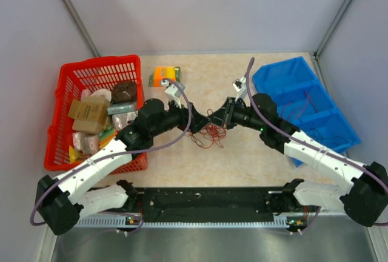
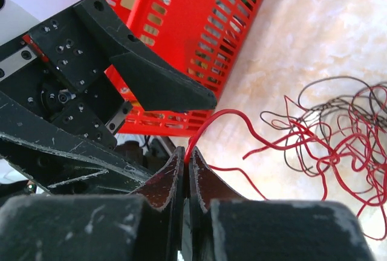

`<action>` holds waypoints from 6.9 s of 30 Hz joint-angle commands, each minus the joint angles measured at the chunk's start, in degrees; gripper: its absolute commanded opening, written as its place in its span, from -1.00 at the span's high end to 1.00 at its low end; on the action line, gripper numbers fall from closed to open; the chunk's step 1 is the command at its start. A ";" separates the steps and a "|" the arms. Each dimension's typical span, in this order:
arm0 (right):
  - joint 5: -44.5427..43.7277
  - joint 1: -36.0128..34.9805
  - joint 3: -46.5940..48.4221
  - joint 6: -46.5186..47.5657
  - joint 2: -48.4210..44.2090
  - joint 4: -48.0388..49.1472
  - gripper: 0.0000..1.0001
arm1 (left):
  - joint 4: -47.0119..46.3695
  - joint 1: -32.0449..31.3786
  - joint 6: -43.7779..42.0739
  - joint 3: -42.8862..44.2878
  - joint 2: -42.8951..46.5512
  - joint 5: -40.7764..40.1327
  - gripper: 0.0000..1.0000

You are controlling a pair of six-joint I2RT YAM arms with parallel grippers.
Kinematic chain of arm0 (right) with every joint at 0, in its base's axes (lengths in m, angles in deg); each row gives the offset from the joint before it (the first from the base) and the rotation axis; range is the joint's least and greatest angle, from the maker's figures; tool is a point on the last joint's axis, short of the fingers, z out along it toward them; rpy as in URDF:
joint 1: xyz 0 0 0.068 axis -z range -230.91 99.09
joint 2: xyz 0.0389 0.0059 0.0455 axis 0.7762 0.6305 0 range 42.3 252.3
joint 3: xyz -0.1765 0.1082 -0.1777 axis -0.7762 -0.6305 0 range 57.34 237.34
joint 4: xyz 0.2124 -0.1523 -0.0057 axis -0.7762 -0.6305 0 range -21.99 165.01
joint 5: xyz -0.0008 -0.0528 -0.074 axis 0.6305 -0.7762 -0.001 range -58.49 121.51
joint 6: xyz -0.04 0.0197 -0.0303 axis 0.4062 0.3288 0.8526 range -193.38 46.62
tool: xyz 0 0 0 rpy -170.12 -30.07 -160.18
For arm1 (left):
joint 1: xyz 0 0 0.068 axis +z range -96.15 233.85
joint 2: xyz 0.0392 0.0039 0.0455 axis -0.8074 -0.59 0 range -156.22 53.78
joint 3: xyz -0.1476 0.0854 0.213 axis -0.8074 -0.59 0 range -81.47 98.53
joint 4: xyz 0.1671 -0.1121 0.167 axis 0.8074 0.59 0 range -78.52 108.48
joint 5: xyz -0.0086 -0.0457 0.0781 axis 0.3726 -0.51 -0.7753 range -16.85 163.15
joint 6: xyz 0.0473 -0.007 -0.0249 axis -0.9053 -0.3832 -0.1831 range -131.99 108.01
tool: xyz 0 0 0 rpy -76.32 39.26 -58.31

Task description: Untangle the cables

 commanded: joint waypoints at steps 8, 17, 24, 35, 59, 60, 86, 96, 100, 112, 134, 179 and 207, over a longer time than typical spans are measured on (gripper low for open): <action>1.35 -1.51 3.78 2.95 -10.67 -3.06 1.00 | -6.20 -0.23 5.68 -9.60 6.77 0.80 -0.40; 3.09 -1.51 2.37 3.58 -10.76 -2.12 1.00 | -0.05 -0.23 3.21 -7.66 9.52 -0.26 -0.50; 4.76 -3.61 7.64 1.30 -10.77 0.43 1.00 | -7.16 -2.33 4.97 -6.88 -2.51 7.92 -0.63; 3.64 -7.48 22.48 2.68 -15.67 -6.57 1.00 | 0.74 -6.47 7.08 -1.86 -14.57 -14.22 -0.43; -20.87 -7.40 48.25 22.81 -16.66 -29.52 1.00 | 2.15 -3.92 0.93 -8.37 -0.17 -9.95 -0.52; -22.55 -7.40 48.16 23.26 -16.31 -30.22 1.00 | 1.54 -3.83 0.06 -8.11 0.89 -7.66 -0.55; -16.86 -7.48 54.14 21.15 -11.38 -26.90 1.00 | -19.84 -23.35 -3.30 3.13 -32.91 -4.81 -0.54; -16.32 -7.48 61.24 21.50 -11.56 -27.33 1.00 | -15.61 -19.49 1.89 5.00 -43.58 -11.15 0.03; -17.90 -7.40 65.47 24.48 -11.99 -28.12 1.00 | -16.04 -16.32 0.14 0.34 -39.90 -14.66 0.06; -39.87 -7.48 62.92 38.02 -2.70 -25.40 1.00 | -7.16 -9.99 -7.07 -1.86 -14.59 -9.86 -0.22; -35.13 -7.48 70.13 35.66 0.66 -24.08 1.00 | -41.08 -30.73 -14.99 -8.73 -26.85 -19.60 -0.61; -41.19 -7.40 65.67 47.70 -17.70 -15.73 1.00 | -17.55 -3.75 -8.13 -9.52 -25.65 -19.34 0.24; -51.76 14.38 57.81 53.85 1.35 -20.12 1.00 | 0.74 -3.75 -11.82 -0.64 6.44 -3.69 -0.40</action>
